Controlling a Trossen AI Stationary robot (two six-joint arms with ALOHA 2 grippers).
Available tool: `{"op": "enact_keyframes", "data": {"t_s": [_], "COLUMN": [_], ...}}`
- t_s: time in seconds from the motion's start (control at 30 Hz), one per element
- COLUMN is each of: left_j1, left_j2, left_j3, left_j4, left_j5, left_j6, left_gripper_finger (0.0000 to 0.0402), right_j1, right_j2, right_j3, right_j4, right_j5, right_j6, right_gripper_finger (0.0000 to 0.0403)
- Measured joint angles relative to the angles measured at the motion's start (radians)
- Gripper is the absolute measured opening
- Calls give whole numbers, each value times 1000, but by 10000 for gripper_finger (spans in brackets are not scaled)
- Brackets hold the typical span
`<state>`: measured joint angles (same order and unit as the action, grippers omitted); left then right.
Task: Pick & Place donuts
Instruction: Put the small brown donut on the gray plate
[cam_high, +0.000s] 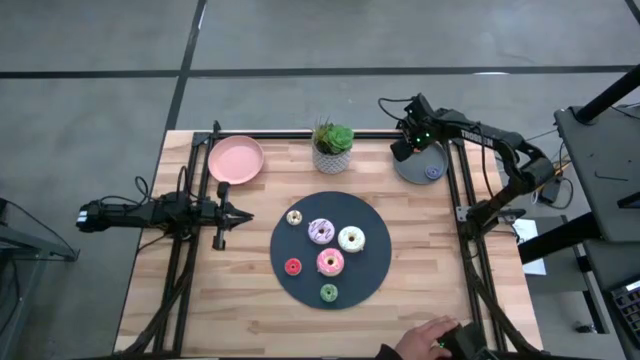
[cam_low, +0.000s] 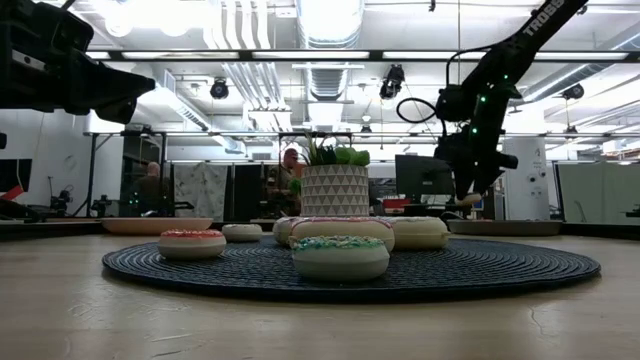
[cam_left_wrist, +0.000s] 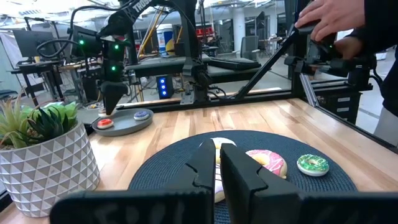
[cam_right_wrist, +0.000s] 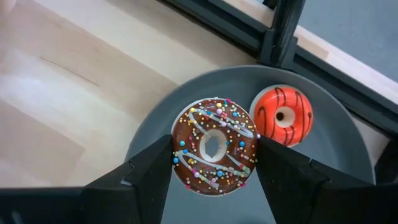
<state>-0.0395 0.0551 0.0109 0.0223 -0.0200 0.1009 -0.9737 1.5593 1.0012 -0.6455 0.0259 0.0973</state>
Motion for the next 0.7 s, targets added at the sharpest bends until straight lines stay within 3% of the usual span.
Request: {"op": "enact_keyframes", "data": {"t_s": [0.7], "left_j1": [0], "left_j2": [0], "left_j3": [0], "left_j4": [0], "left_j5": [0], "left_j6": [0], "left_gripper_finger": [0], "right_j1": [0], "right_j2": [0], "right_j3": [2], "right_j4": [4], "right_j5": [0], "right_j6": [0], "right_gripper_finger": [210]}}
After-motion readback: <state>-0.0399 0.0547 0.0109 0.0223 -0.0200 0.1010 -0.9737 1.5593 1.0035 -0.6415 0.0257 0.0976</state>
